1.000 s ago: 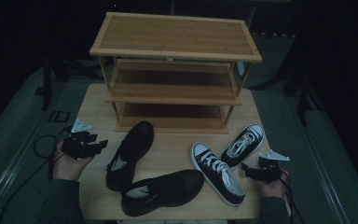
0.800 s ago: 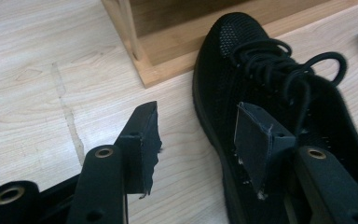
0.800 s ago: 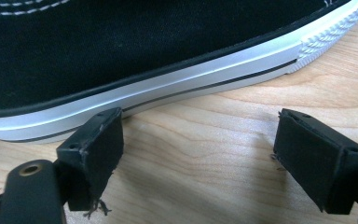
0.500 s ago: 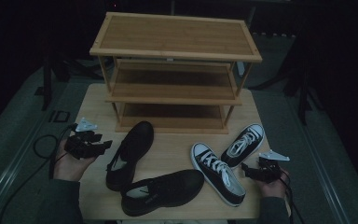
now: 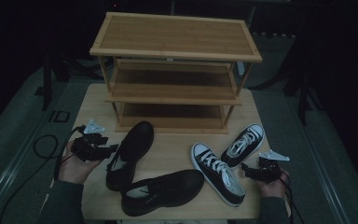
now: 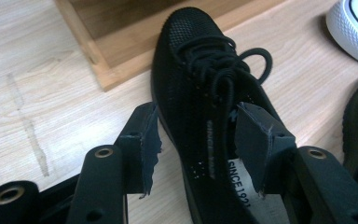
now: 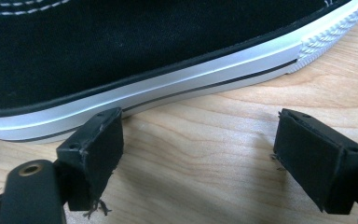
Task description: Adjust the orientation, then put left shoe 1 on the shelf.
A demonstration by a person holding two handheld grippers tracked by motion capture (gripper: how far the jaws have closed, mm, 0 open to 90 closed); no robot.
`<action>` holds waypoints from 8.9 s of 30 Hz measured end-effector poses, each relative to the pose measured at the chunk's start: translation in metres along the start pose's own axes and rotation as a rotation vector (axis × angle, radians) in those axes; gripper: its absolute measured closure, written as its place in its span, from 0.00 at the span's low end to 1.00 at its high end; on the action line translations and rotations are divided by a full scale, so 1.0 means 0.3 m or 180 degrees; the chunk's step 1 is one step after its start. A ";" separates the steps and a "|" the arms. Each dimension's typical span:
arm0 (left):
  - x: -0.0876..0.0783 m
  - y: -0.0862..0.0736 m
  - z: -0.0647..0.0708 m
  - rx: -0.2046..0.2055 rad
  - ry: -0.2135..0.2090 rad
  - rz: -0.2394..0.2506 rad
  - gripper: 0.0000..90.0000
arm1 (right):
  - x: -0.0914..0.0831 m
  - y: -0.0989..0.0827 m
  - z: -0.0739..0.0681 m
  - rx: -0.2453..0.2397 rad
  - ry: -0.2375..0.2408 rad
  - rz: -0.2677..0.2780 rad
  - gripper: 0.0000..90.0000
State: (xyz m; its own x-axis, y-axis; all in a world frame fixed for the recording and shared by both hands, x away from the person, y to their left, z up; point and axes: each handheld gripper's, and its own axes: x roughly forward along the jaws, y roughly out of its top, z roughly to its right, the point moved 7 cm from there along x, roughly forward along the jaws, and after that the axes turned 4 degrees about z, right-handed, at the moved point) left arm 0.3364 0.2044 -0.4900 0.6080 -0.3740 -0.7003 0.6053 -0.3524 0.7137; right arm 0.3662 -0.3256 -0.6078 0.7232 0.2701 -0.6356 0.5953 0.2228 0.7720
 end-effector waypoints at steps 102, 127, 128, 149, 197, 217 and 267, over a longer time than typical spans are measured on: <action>0.181 0.073 -0.044 0.0034 -0.0113 -0.0403 0.97 | 0.002 0.001 0.000 0.0000 0.0008 -0.0005 0.17; 0.290 0.182 -0.086 -0.0386 0.0101 -0.0258 0.97 | 0.002 0.001 0.000 0.0002 0.0009 -0.0005 0.17; 0.290 0.182 -0.086 -0.0386 0.0101 -0.0258 0.97 | 0.002 0.001 0.000 0.0002 0.0009 -0.0005 0.17; 0.369 0.210 -0.095 -0.0850 0.0609 0.0050 0.97 | 0.002 0.001 0.001 -0.0002 0.0012 -0.0004 0.17; 0.145 0.141 -0.057 -0.0570 0.0050 0.0424 0.61 | 0.002 0.001 0.001 -0.0002 0.0012 -0.0005 0.17; 0.053 -0.008 -0.017 -0.0532 -0.0043 0.0454 0.94 | 0.002 0.001 0.001 -0.0003 0.0012 -0.0005 0.17; 0.270 -0.229 0.082 -0.0323 -0.0121 -0.0202 0.99 | 0.003 0.002 0.000 0.0004 0.0018 -0.0011 0.17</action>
State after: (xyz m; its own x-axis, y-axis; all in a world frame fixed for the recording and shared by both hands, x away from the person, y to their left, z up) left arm 0.3314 0.1772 -0.5955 0.5481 -0.3867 -0.7416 0.6919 -0.2885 0.6618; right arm 0.3672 -0.3252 -0.6079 0.7191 0.2747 -0.6383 0.5982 0.2227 0.7698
